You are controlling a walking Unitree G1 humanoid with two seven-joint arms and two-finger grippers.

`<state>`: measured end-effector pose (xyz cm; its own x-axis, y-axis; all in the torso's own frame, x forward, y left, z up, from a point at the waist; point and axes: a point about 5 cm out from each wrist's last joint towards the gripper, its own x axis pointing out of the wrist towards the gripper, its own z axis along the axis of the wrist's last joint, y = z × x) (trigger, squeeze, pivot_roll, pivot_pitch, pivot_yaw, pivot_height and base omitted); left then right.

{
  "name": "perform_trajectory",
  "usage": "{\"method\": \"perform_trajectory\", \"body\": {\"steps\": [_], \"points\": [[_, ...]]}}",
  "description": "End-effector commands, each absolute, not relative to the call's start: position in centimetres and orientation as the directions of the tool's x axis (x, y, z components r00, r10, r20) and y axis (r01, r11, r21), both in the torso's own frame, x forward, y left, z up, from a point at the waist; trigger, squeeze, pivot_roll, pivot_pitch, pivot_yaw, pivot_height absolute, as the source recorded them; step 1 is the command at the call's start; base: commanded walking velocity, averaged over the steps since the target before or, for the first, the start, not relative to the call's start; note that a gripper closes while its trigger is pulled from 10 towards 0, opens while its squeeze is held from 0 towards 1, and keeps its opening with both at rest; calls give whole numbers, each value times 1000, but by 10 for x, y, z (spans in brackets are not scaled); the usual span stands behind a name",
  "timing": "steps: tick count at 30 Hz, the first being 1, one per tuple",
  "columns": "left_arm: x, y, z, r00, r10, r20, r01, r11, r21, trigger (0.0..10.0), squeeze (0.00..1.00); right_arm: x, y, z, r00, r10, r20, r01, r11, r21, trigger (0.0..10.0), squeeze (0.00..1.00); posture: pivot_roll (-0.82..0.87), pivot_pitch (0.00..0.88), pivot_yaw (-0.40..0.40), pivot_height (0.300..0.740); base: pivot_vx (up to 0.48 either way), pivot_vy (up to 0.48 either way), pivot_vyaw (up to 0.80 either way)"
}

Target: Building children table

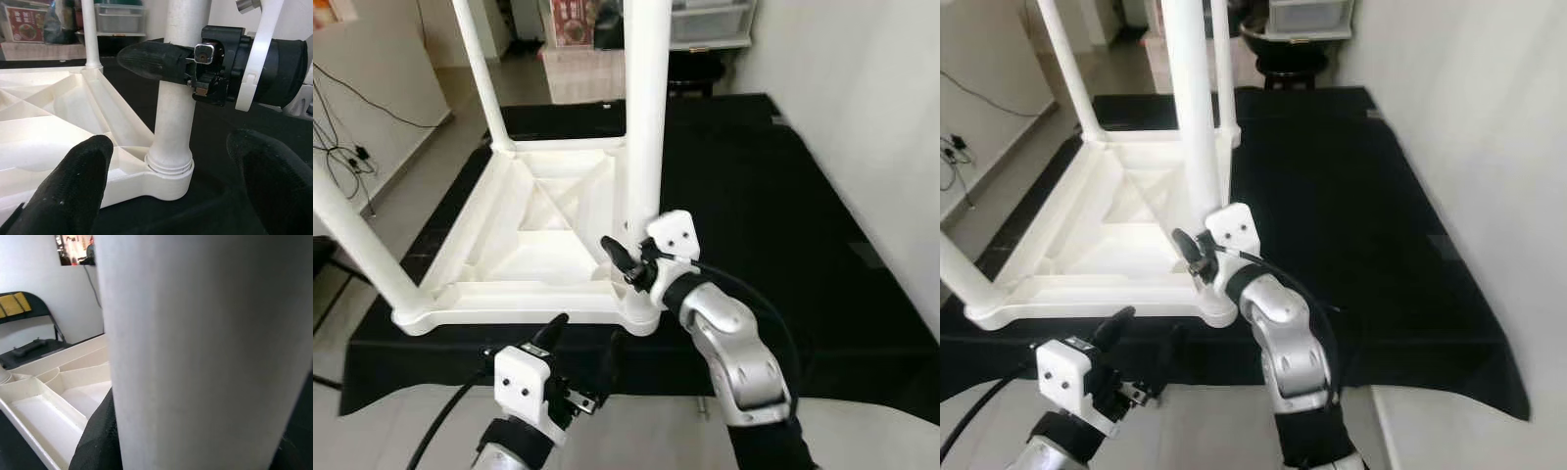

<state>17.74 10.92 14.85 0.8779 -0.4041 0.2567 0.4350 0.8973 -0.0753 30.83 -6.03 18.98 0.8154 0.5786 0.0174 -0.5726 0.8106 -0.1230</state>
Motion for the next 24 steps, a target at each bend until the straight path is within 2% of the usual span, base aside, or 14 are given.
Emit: {"method": "perform_trajectory", "body": {"steps": [1,2,3,4,5,8,10,11,13,16,17,18,19,24], "points": [[178,110,142,884,-408,229,436,895,-88,10000,0,313,-65,165,821,560,-113,-570,816,-93,3686,0,-47,133,34,740,0,0,0],[178,110,142,884,-408,229,436,895,-88,10000,0,313,-65,165,821,560,-113,-570,816,-93,3686,0,-47,133,34,740,0,0,0],[178,110,142,886,-403,230,431,898,-87,10000,0,316,-62,170,802,591,-92,-596,801,-57,10000,267,-42,132,31,740,0,0,0],[178,110,142,886,-403,230,431,898,-87,10000,0,316,-62,170,802,591,-92,-596,801,-57,10000,267,-42,132,31,740,0,0,0],[178,111,143,887,-400,231,428,900,-85,10000,0,317,-58,176,757,651,-59,-652,758,-15,10000,1000,-42,131,32,740,0,0,0],[179,111,143,888,-398,231,426,901,-84,10000,0,320,-50,201,616,787,45,-788,616,11,10000,1000,-43,126,32,740,0,0,0],[179,111,142,887,-400,231,428,900,-84,10000,0,320,-51,209,549,833,64,-835,550,6,10000,1000,-42,126,31,740,0,0,0],[179,111,142,887,-400,231,428,900,-84,10000,0,320,-51,209,549,833,64,-835,550,6,10000,1000,-42,126,31,740,0,0,0],[179,110,142,887,-400,231,428,900,-84,10000,0,319,-52,216,417,907,55,-907,419,-40,10000,1000,-40,125,31,740,0,0,0],[179,110,142,887,-400,231,428,900,-84,10000,0,319,-53,217,368,929,42,-926,370,-73,10000,1000,-40,125,31,740,0,0,0],[179,110,142,887,-400,231,427,900,-84,10000,0,318,-55,220,271,962,13,-956,271,-109,10000,0,-34,125,27,740,0,0,0],[179,110,142,887,-400,231,427,900,-84,10000,0,318,-55,220,271,962,13,-956,271,-109,10000,0,-34,125,27,740,0,0,0],[179,110,142,887,-399,231,427,901,-84,10000,0,319,-57,221,184,983,-16,-975,181,-127,10000,0,-34,125,27,740,0,0,0],[178,110,142,888,-398,231,426,901,-84,10000,0,330,-63,224,98,994,-48,-988,91,-127,10000,0,-28,127,27,740,0,0,0]]}}
